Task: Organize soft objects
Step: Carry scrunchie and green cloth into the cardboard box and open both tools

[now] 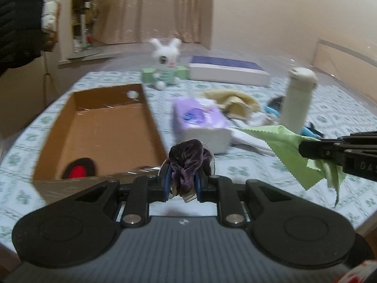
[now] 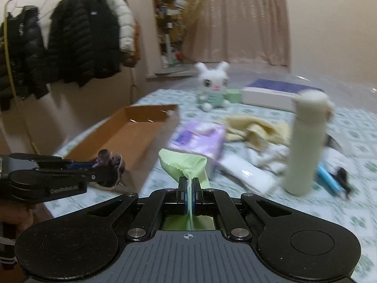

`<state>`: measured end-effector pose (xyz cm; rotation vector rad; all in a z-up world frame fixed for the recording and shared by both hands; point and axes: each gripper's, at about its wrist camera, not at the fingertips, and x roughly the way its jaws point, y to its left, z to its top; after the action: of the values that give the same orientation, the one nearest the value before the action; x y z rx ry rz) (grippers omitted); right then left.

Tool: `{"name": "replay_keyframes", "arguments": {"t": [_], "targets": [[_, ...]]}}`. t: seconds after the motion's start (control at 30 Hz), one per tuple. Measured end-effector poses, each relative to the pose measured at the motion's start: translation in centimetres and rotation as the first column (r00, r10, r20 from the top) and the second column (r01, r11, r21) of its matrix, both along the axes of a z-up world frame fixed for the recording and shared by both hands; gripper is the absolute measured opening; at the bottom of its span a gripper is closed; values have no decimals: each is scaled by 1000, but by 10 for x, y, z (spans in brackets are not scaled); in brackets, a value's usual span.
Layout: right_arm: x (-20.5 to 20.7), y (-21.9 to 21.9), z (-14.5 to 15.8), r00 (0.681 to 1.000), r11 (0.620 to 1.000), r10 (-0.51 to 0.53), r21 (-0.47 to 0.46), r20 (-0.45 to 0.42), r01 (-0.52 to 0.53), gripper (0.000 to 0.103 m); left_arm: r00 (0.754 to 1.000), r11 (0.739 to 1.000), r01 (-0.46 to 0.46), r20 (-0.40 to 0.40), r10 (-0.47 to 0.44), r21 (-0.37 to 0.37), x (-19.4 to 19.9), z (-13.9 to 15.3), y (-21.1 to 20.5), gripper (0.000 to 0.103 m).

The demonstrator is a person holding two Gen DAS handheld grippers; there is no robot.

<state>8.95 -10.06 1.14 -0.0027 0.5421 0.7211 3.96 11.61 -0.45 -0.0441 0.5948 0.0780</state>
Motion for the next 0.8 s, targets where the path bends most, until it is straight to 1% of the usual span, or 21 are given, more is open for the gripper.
{"name": "replay_keyframes", "arguments": {"t": [0.17, 0.37, 0.47, 0.57, 0.63, 0.8], "targets": [[13, 46, 10, 997, 996, 79, 52, -21, -78, 3, 997, 997, -77, 18, 77, 20, -2, 11, 39, 18], [31, 101, 13, 989, 988, 143, 66, -29, -141, 3, 988, 987, -154, 25, 153, 45, 4, 17, 87, 18], [42, 122, 12, 988, 986, 151, 71, -33, -148, 3, 984, 983, -178, 23, 177, 46, 9, 16, 106, 18], [56, 135, 9, 987, 985, 147, 95, -60, -141, 3, 981, 981, -194, 16, 194, 26, 15, 13, 122, 18], [64, 143, 6, 986, 984, 147, 110, -75, -138, 3, 979, 979, -201, 11, 201, 14, 20, 10, 130, 18], [83, 162, -3, 983, 982, 148, 130, -108, -134, 3, 978, 978, -209, 2, 209, 18, 37, 1, 143, 18]]}}
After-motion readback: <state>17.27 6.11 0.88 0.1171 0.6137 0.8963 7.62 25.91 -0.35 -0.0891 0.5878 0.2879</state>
